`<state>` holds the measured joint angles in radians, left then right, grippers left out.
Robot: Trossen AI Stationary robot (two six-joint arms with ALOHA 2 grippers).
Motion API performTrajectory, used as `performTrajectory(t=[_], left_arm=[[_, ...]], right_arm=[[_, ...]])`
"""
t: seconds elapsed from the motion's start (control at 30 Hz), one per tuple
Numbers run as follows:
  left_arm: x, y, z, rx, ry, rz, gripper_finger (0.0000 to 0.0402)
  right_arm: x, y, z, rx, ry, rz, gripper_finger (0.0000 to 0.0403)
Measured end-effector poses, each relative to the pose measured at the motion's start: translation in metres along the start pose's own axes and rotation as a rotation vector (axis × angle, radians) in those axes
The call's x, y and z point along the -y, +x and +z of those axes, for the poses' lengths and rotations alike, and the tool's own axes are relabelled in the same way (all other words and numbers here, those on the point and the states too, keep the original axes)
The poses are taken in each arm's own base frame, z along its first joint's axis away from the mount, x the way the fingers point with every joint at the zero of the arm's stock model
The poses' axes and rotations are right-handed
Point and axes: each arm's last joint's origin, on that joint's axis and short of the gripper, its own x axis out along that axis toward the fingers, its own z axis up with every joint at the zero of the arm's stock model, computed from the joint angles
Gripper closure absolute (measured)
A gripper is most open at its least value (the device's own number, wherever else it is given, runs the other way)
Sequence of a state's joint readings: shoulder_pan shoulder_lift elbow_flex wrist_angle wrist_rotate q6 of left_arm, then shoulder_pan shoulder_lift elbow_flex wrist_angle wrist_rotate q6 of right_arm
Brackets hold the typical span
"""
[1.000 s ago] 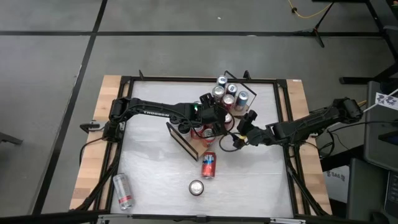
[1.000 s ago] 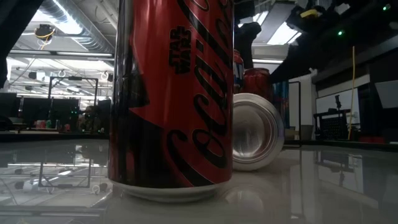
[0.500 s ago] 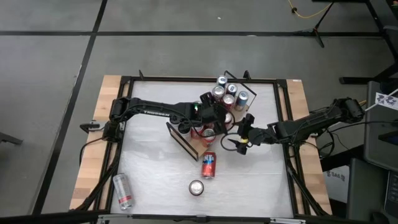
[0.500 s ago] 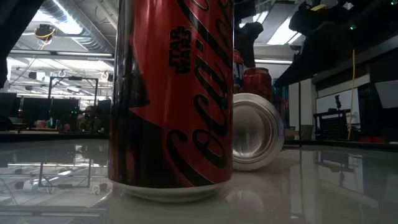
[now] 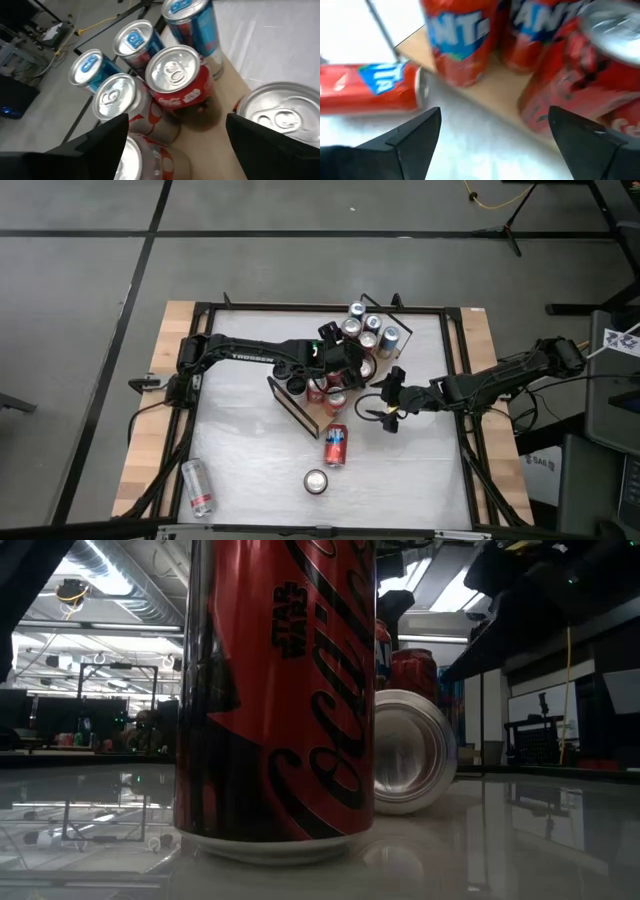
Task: Place canned beverage on shelf
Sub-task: Put the red black soda can on the shelf
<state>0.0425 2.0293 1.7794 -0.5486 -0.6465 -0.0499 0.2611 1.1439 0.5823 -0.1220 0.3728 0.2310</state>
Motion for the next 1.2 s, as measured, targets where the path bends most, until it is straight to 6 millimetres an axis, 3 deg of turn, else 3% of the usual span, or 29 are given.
performTrajectory(t=[0.4, 0.97, 1.2], left_arm=[[0.002, -0.001, -0.003, -0.024, 0.021, -0.035, 0.0074], [0.009, -0.009, -0.005, -0.021, 0.050, 0.049, 0.0074], [-0.008, -0.032, 0.004, 0.000, 0.032, 0.051, 0.0074]], right_arm=[[0.004, 0.000, 0.002, 0.047, 0.006, -0.137, 0.0045], [0.009, -0.003, 0.004, 0.083, -0.038, -0.307, 0.0045], [0.013, -0.015, 0.004, 0.071, -0.035, -0.282, 0.0045]])
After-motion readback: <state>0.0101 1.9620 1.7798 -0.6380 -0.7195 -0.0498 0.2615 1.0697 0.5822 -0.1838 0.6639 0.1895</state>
